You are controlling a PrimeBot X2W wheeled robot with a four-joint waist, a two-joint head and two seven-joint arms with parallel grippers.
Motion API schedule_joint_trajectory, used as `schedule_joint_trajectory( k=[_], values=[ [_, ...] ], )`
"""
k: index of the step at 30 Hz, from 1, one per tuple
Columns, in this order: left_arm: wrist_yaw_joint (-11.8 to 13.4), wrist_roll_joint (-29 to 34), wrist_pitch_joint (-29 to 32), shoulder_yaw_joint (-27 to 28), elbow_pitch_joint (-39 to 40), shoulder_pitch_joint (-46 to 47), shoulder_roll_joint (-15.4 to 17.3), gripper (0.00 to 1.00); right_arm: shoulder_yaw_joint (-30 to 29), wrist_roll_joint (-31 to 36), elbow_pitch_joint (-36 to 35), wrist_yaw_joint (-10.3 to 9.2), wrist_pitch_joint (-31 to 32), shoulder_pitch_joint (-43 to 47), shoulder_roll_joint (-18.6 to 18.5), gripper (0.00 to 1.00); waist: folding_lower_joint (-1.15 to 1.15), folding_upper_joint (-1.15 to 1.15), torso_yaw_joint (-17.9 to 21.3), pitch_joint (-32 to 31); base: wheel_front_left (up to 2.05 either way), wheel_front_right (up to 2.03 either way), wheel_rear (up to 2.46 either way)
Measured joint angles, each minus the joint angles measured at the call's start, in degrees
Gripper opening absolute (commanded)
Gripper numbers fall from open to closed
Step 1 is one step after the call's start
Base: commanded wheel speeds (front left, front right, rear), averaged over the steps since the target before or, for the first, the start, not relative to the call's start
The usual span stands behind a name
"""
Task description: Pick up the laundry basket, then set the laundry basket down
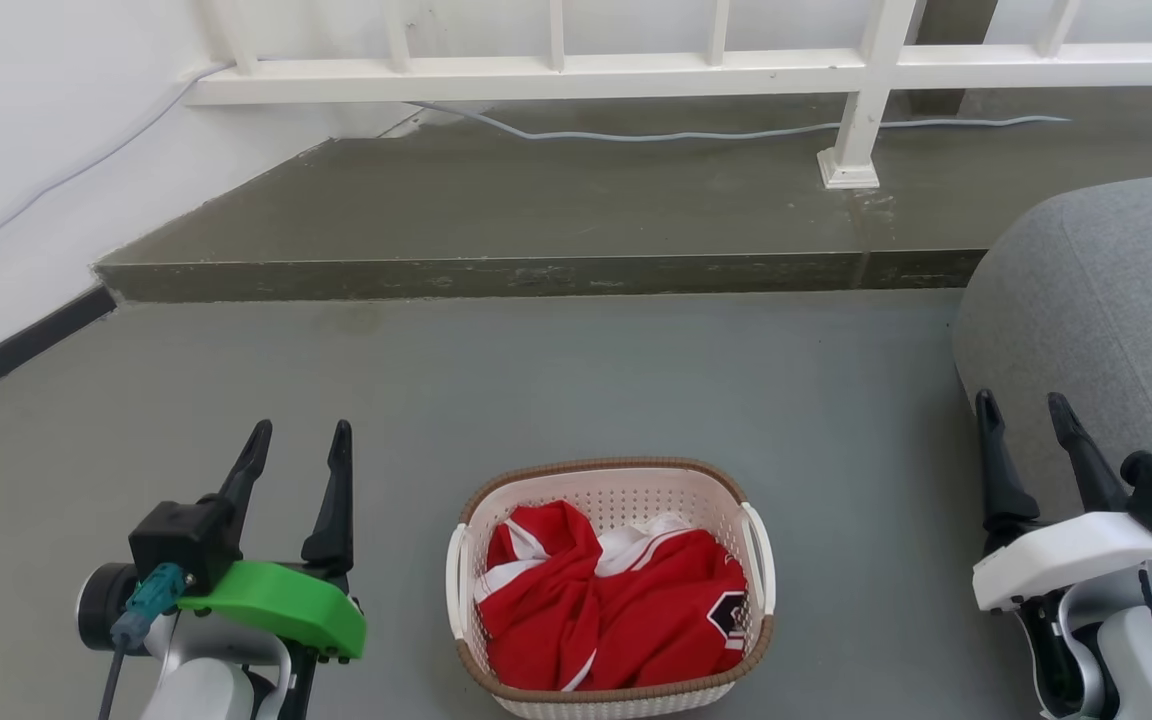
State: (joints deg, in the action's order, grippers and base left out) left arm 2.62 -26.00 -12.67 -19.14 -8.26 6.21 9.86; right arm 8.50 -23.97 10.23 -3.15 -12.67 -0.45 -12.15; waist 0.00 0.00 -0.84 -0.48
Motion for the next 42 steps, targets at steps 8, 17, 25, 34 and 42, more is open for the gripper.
schedule_joint_trajectory(
  k=[8,17,25,34,42],
  values=[
    [1.3,3.5,-0.1,-1.1,-0.9,0.0,-0.2,1.00,1.2,4.3,1.0,-0.56,-1.6,0.5,0.0,1.00,0.00,0.00,-0.1,-0.1,0.00,0.00,0.00],
    [1.7,3.5,0.1,-0.8,-2.3,0.0,-0.3,1.00,1.1,4.4,2.3,-0.56,-1.7,1.0,0.0,1.00,0.00,0.00,-0.2,-0.2,0.00,0.00,0.00],
    [2.0,3.5,0.6,-0.7,-2.7,0.0,-0.6,1.00,0.9,4.4,2.8,-0.48,-1.7,1.0,0.3,1.00,0.00,0.00,-0.2,-0.2,0.00,0.00,0.00],
    [2.0,3.5,0.6,-0.7,-3.7,0.0,-1.0,1.00,0.8,4.4,3.2,-0.40,-1.7,1.0,0.6,1.00,0.00,0.00,-0.2,-0.1,0.00,0.00,0.00],
    [2.0,3.4,0.6,-0.5,-3.8,0.0,-1.2,1.00,0.5,4.4,3.3,-0.32,-1.7,1.0,0.6,1.00,0.00,0.00,-0.2,0.6,0.00,0.00,0.00]
  ],
)
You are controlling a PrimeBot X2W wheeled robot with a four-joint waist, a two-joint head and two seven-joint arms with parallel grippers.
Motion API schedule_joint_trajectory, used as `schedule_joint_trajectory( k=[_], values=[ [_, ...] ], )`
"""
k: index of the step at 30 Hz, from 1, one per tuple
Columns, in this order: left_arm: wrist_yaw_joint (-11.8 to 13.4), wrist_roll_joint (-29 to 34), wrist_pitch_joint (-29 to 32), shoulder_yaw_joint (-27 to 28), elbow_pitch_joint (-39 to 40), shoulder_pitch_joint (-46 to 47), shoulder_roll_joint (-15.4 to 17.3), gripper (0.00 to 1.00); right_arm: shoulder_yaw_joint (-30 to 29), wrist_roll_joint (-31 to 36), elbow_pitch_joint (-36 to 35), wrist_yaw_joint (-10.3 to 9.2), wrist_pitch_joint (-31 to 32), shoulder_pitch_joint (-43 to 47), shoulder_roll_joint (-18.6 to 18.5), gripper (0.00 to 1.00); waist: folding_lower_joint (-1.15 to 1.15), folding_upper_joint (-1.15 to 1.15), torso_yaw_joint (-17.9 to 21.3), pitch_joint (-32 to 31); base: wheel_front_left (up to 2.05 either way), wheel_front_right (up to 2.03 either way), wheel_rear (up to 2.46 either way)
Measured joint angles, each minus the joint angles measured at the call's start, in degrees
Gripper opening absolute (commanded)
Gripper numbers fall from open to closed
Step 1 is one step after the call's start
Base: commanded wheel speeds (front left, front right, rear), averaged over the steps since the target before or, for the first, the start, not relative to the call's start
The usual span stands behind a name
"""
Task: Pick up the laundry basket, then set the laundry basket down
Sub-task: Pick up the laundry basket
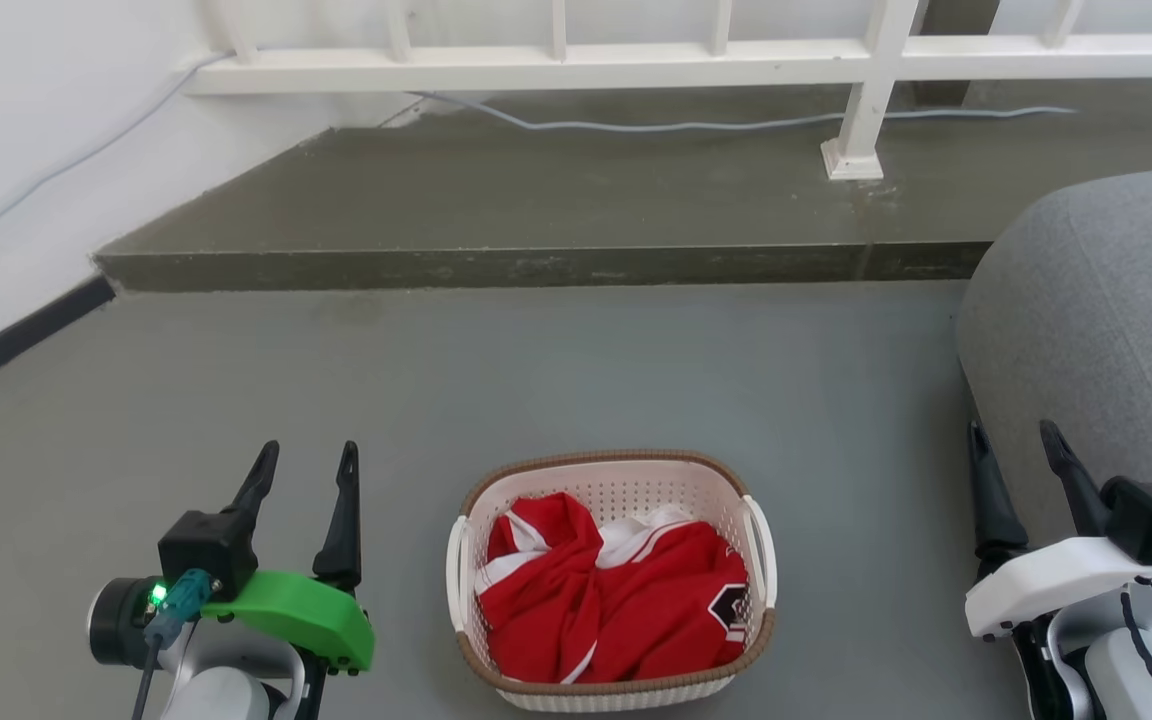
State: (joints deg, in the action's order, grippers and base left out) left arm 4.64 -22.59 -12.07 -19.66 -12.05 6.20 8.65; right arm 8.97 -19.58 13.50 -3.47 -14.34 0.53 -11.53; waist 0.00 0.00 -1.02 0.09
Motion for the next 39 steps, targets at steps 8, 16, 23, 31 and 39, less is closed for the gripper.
schedule_joint_trajectory(
  k=[8,16,23,31,39],
  values=[
    [0.0,-0.4,0.0,0.7,0.9,0.5,-0.2,1.00,-0.3,0.0,-0.1,0.02,0.0,-0.3,0.0,1.00,0.00,0.00,-0.1,3.3,0.00,0.00,0.00],
    [0.0,-0.9,0.0,1.0,1.3,2.7,-0.4,1.00,-0.1,0.0,0.0,0.59,0.0,-3.2,0.3,1.00,0.00,0.00,-0.1,8.5,0.00,0.00,0.00],
    [-0.1,-1.1,0.0,1.1,0.9,5.2,-0.5,1.00,0.0,0.0,0.8,0.94,0.0,-5.7,0.3,1.00,0.00,0.00,-0.1,13.8,0.00,0.00,0.00],
    [-1.4,-1.4,0.8,1.0,-1.0,9.3,-0.6,1.00,0.9,0.0,2.0,1.43,0.0,-9.9,0.7,1.00,0.00,0.00,0.1,20.2,0.00,0.00,0.00],
    [-3.3,-2.5,2.5,0.8,-4.5,15.5,-1.3,1.00,1.5,0.3,4.4,1.94,0.1,-15.5,1.1,1.00,0.00,0.00,0.3,26.7,0.00,0.00,0.00]
  ],
)
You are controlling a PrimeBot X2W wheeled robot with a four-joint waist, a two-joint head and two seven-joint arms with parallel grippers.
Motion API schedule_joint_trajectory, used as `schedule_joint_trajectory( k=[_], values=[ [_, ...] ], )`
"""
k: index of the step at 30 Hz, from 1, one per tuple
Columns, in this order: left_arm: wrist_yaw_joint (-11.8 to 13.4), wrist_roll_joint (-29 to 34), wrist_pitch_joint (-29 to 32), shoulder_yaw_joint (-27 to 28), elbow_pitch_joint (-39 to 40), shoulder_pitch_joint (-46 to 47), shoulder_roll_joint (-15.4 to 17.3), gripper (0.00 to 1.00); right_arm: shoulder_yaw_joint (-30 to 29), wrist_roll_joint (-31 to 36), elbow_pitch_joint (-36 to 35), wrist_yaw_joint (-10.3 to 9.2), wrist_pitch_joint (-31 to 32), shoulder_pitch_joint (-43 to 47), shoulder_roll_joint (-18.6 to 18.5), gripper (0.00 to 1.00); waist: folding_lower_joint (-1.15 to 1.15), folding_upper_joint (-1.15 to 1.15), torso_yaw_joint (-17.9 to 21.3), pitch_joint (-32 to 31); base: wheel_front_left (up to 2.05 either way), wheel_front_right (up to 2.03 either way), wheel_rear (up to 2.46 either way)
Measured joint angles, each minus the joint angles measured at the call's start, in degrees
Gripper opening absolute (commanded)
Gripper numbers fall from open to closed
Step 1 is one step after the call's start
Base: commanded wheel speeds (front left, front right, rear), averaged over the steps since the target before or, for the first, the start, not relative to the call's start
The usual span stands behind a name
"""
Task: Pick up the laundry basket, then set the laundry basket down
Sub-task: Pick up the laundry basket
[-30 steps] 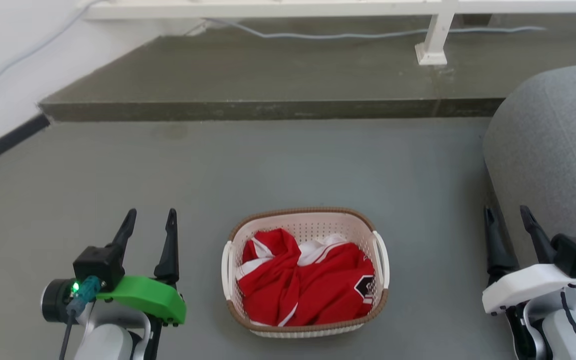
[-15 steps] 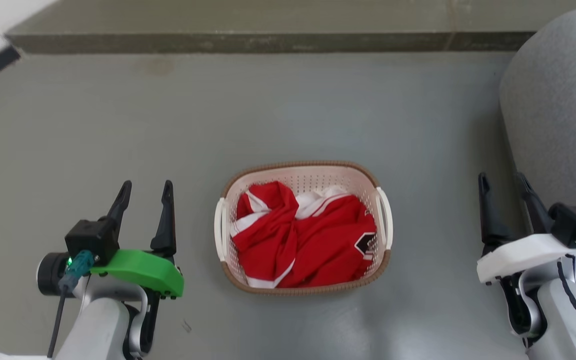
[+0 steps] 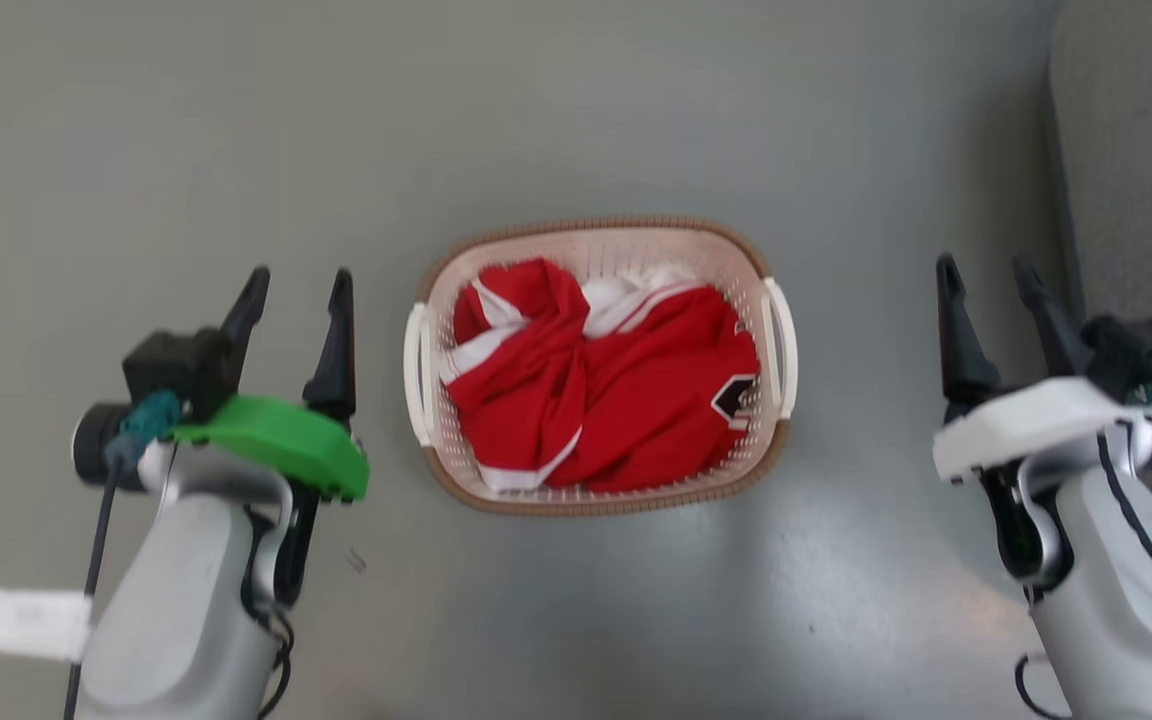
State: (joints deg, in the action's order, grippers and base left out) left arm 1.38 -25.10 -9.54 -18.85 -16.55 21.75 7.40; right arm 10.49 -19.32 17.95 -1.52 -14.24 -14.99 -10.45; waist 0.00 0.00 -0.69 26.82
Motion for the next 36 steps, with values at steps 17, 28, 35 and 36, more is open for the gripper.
schedule_joint_trajectory(
  k=[17,28,35,36],
  values=[
    [-5.2,-2.3,5.0,-0.9,-13.0,13.9,-1.0,1.00,4.6,1.8,10.8,3.00,2.5,-13.5,2.5,1.00,-0.01,0.00,1.1,13.0,0.00,0.00,0.00],
    [-7.0,-1.8,6.0,-3.6,-21.6,18.2,-1.3,1.00,5.7,1.9,18.6,4.01,2.7,-17.5,3.9,1.00,0.00,0.00,2.5,18.4,0.00,0.00,0.00],
    [-7.5,-1.9,5.9,-4.4,-26.2,20.3,-1.6,1.00,7.2,2.4,21.3,4.60,2.4,-20.5,4.9,1.00,0.00,0.00,3.0,21.3,0.00,0.00,0.00],
    [-7.7,-1.9,6.0,-4.5,-26.9,20.9,-1.8,1.00,7.4,2.4,21.6,4.98,2.4,-21.0,5.0,1.00,0.00,0.00,3.1,21.7,0.00,0.00,0.00]
  ],
)
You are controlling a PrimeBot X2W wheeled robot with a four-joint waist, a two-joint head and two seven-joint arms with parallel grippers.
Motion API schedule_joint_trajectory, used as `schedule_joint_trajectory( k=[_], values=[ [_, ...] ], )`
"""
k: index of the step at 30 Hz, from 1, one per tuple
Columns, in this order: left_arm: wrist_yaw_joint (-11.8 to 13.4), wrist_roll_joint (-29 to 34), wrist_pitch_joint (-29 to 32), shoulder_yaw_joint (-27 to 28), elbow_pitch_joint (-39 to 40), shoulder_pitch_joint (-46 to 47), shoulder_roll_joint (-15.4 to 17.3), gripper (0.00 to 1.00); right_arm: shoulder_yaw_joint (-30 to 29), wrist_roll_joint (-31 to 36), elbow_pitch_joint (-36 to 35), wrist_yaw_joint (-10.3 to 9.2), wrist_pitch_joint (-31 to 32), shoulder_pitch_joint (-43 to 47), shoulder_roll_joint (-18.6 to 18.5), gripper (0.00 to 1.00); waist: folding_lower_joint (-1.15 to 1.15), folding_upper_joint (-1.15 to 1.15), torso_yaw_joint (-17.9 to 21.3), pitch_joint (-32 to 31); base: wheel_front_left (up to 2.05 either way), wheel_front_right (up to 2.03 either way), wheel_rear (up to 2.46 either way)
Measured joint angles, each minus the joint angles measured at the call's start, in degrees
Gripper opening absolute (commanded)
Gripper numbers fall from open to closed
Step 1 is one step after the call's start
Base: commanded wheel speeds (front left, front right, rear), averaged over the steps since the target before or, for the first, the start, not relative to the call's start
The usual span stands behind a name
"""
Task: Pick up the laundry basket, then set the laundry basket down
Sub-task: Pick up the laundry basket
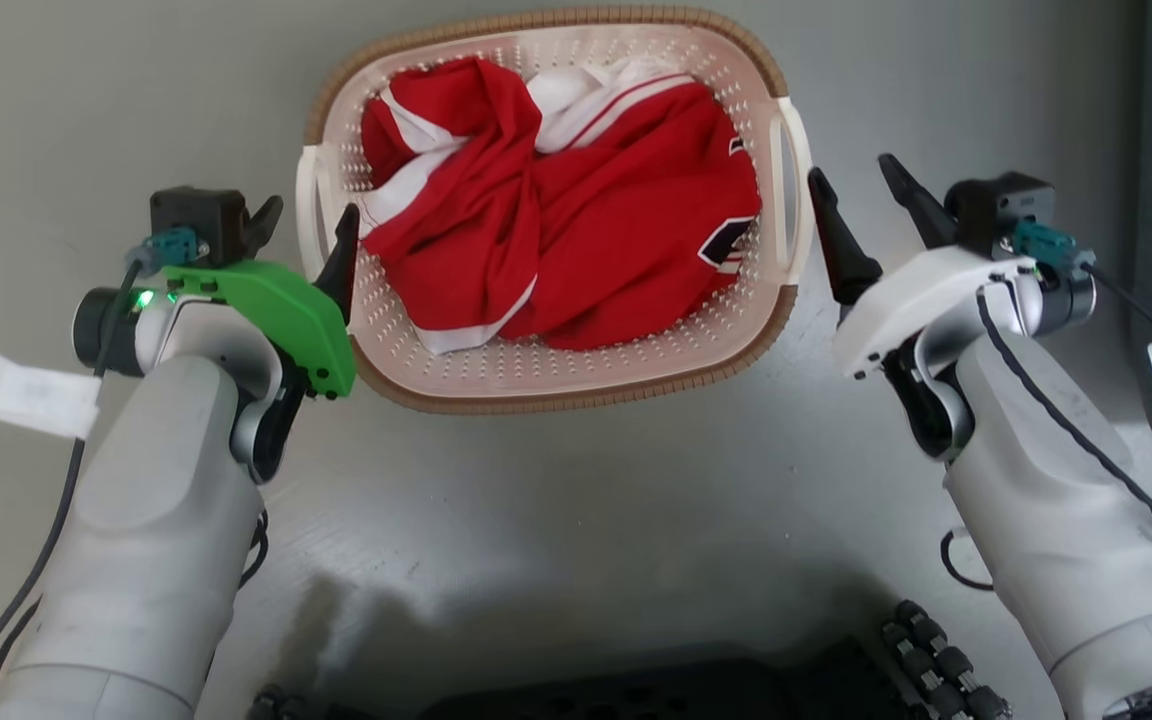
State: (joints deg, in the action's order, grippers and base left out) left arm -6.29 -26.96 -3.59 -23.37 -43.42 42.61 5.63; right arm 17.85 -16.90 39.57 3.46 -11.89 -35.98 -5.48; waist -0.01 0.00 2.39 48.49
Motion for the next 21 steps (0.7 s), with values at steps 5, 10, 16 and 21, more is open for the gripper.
schedule_joint_trajectory(
  k=[5,10,16,21],
  values=[
    [-0.3,-0.1,-0.1,-0.4,-3.3,2.7,-0.8,1.00,1.0,0.1,2.0,0.20,-0.6,-2.3,0.2,1.00,0.00,0.00,0.3,2.2,0.00,0.00,0.00],
    [-0.4,-0.4,-0.1,-0.4,-6.2,5.1,-0.8,1.00,1.6,0.4,4.0,0.74,-0.7,-3.6,0.5,1.00,0.00,0.00,0.4,3.7,0.00,0.00,0.00],
    [-0.7,-0.7,0.0,-0.6,-8.5,7.6,-1.3,1.00,2.2,0.3,5.7,1.31,-0.7,-5.3,0.5,1.00,0.00,0.00,0.2,5.1,0.00,0.00,0.00],
    [-0.7,-1.7,0.8,-0.7,-11.6,8.4,-1.6,0.00,2.9,0.3,7.9,1.60,-0.7,-6.4,1.0,0.00,0.00,0.00,-0.1,5.7,0.00,0.00,0.00]
  ],
)
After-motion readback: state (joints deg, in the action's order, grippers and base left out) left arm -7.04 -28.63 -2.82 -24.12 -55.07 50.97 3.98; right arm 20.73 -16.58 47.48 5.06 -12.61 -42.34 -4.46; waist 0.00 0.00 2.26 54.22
